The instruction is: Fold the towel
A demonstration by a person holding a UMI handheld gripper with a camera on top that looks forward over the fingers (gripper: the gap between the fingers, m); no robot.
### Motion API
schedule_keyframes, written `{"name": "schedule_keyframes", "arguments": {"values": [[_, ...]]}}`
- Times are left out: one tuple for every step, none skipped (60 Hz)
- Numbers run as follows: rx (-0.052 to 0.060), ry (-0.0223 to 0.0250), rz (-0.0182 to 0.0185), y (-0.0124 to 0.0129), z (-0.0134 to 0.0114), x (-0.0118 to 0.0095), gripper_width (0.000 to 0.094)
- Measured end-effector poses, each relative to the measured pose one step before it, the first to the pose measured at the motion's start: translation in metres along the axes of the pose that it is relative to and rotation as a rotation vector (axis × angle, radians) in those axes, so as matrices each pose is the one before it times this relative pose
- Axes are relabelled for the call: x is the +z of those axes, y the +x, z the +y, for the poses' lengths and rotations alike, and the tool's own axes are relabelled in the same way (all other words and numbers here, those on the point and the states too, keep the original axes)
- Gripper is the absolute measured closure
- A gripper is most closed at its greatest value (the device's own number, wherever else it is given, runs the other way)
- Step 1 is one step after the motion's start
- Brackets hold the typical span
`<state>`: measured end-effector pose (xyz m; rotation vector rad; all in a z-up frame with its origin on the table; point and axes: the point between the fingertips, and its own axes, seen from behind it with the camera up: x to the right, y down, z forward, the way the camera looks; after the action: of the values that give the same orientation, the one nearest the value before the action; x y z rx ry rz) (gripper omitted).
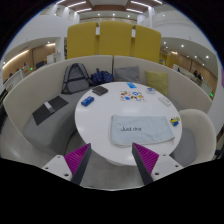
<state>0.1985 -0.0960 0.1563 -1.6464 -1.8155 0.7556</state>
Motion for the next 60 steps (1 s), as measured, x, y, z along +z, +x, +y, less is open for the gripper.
{"name": "schedule_keyframes", "arguments": {"values": [[-0.0011, -0.00061, 0.00486, -0.00014, -0.0006, 0.00838, 0.0068], [0.0003, -0.00056, 0.00437, 0.00003, -0.00075, 0.00886, 0.0066], [0.0026, -0.00009, 0.00407, 0.00001, -0.00123, 0.00931, 0.0065], [0.0033, -0.00018, 0.00355, 0.00202, -0.00189, 0.0081, 0.0066], [0.0063, 0.00084, 0.00338, -0.00008, -0.0013, 0.00849, 0.0066], [0.0065, 0.00102, 0.00203, -0.00017, -0.00145, 0.0097, 0.0066], [0.0057, 0.00259, 0.00096, -0.00053, -0.00173, 0.00978, 0.0065], [0.0039, 0.00344, 0.00014, -0.00055, -0.00184, 0.01024, 0.0068], [0.0023, 0.00229, -0.00002, -0.00091, -0.00172, 0.00945, 0.0067], [0.0013, 0.00011, 0.00087, -0.00037, -0.00147, 0.01048, 0.0066], [0.0002, -0.00073, 0.00226, -0.00023, -0.00134, 0.01072, 0.0066], [-0.001, -0.00002, 0.00419, 0.00047, -0.00128, 0.01062, 0.0068], [-0.0023, 0.00107, 0.00587, 0.0008, -0.00146, 0.01034, 0.0067], [-0.003, 0.00057, 0.00626, 0.00092, -0.00106, 0.01056, 0.0068], [-0.0031, -0.00232, 0.00571, 0.00074, -0.00044, 0.00985, 0.0066], [-0.003, -0.00497, 0.00454, 0.00052, 0.00023, 0.00974, 0.0066], [-0.002, -0.00545, 0.0039, 0.00059, 0.00029, 0.00961, 0.0065], [0.0006, -0.00506, 0.00329, 0.00078, 0.00076, 0.00721, 0.0069], [0.0029, -0.00263, 0.00095, -0.00056, 0.00066, 0.00997, 0.0069], [0.0035, -0.00526, -0.00025, 0.00019, -0.00052, 0.00783, 0.0068], [0.0035, -0.0041, 0.00022, 0.00007, 0.00056, 0.00838, 0.0069], [0.0025, -0.00719, 0.00058, 0.00001, 0.00112, 0.00676, 0.0065], [0.0038, -0.00806, 0.00107, 0.00002, 0.00156, 0.00754, 0.0067], [0.0049, -0.00901, 0.00022, -0.00035, 0.00176, 0.00743, 0.0066], [0.0062, -0.00792, -0.00114, -0.0005, 0.00191, 0.0065, 0.0068], [0.0063, -0.00589, -0.00283, -0.00093, 0.0012, 0.00645, 0.007], [0.0044, -0.00513, -0.00296, -0.00139, 0.00098, 0.00583, 0.0071], [0.001, -0.00474, -0.00348, -0.0008, 0.00093, 0.0051, 0.0074], [-0.0028, -0.00482, -0.00206, -0.00053, 0.00115, 0.00484, 0.0077], [-0.0067, -0.00513, -0.00003, 0.00011, 0.00136, 0.00473, 0.0083], [-0.0091, -0.00518, 0.00236, 0.00033, 0.00146, 0.00449, 0.0092], [-0.0112, -0.00551, 0.00463, 0.00082, 0.00179, 0.00417, 0.0106], [-0.012, -0.00688, 0.00646, -0.00033, 0.00165, 0.00399, 0.0117], [-0.0054, 0.01118, -0.00561, -0.00176, -0.00098, 0.00157, 0.0099], [0.0039, 0.02185, -0.00189, -0.00083, -0.00412, 0.00153, 0.0191], [-0.0006, -0.00139, 0.00516, 0.00065, 0.00097, 0.0012, 0.0216], [0.0013, -0.00136, 0.00018, -0.00167, -0.00216, 0.00182, 0.0228], [0.0008, 0.00541, -0.00122, -0.00084, -0.00106, 0.00088, 0.0234], [-0.0005, -0.00103, -0.00037, -0.00082, 0.00017, 0.00111, 0.0334], [0.0004, -0.00662, -0.00061, -0.00108, 0.00125, 0.00074, 0.0426], [0.0029, -0.00071, 0.00239, -0.00056, -0.00058, 0.00065, 0.0519], [0.0004, -0.005, 0.01047, 0.00154, 0.00008, 0.00036, 0.0611], [-0.0048, -0.00207, 0.02289, 0.00341, -0.00281, 0.00148, 0.0704], [-0.0104, 0.00387, 0.02691, 0.00598, -0.00213, 0.00107, 0.0796], [-0.0019, 0.00282, 0.01548, 0.00229, -0.00194, 0.00086, 0.0889], [0.0074, -0.012, 0.00323, -0.00121, 0.00192, 0.00059, 0.0892], [0.0038, -0.00672, 0.00612, -0.00013, 0.00012, 0.00007, 0.0897], [-0.0004, -0.00638, 0.00248, 0.00129, 0.00103, -0.00089, 0.0906], [-0.0016, -0.01241, 0.00155, -0.0007, -0.00004, -0.00059, 0.0906], [-0.0012, -0.00793, -0.00034, -0.00138, -0.0003, -0.00031, 0.0908], [-0.0002, -0.00349, -0.00278, -0.00137, -0.00149, -0.00059, 0.0908], [0.0014, -0.00123, -0.00781, -0.00202, -0.00116, -0.00146, 0.0907], [0.0012, -0.00373, -0.01197, -0.00303, -0.00149, -0.00198, 0.0908], [0.001, -0.00351, -0.01363, -0.00281, -0.00199, -0.00266, 0.0909], [0.0032, 0.00128, -0.01314, -0.00232, -0.00344, -0.00355, 0.0909], [0.0066, 0.00859, -0.01002, -0.00062, -0.00455, -0.00414, 0.0909], [0.0064, 0.0126, -0.00733, 0.0004, -0.00644, -0.00475, 0.0909], [0.0064, 0.01452, -0.00671, 0.00073, -0.00642, -0.00592, 0.0909], [0.0045, 0.01358, -0.00717, 0.00197, -0.00736, -0.00549, 0.0908], [0.0053, 0.01478, -0.00429, 0.00307, -0.00758, -0.00595, 0.0908]]}}
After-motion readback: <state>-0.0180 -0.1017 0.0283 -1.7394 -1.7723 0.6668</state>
